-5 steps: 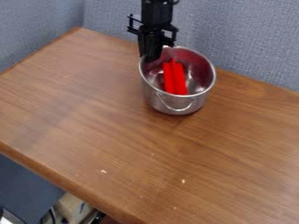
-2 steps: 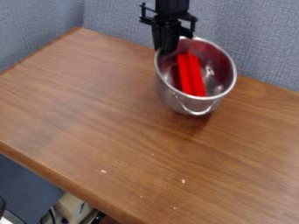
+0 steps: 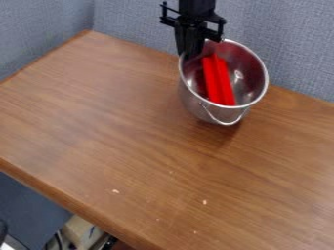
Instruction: Put the red object in the metal pot
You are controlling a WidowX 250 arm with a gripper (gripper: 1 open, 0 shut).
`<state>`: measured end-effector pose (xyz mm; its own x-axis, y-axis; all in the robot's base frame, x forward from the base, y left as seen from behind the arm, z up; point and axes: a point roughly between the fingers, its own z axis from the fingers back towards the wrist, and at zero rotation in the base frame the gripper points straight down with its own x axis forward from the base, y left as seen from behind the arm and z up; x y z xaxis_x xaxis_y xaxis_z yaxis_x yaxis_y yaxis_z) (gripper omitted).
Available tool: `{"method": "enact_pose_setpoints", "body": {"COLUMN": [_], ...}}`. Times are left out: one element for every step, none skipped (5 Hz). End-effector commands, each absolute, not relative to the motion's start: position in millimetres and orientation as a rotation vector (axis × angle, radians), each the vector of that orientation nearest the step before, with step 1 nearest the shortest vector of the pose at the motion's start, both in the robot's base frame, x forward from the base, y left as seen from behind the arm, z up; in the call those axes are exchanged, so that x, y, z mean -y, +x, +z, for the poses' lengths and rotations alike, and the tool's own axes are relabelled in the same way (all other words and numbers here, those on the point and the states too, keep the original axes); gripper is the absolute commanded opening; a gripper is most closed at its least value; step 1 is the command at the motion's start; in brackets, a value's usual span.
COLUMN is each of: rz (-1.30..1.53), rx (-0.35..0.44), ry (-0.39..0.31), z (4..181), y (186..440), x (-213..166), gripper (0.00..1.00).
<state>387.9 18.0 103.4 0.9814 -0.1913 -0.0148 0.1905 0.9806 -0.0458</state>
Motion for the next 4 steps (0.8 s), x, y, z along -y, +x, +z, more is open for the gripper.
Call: {"method": "enact_pose_setpoints", "body": {"rz": [-0.169,-0.163,-0.125,-0.086], "rx": [0.060,0.058,0.056,0.062], "ry": [-0.023,-0.022,-0.022,-0.023], "z": [124.5,117.9,118.4,117.9], "y": [391.5,390.4,391.5,394.0], "x": [-40.8,-57.1,-61.8,-67.6], "gripper": [0.00,0.00,0.00,0.00]}}
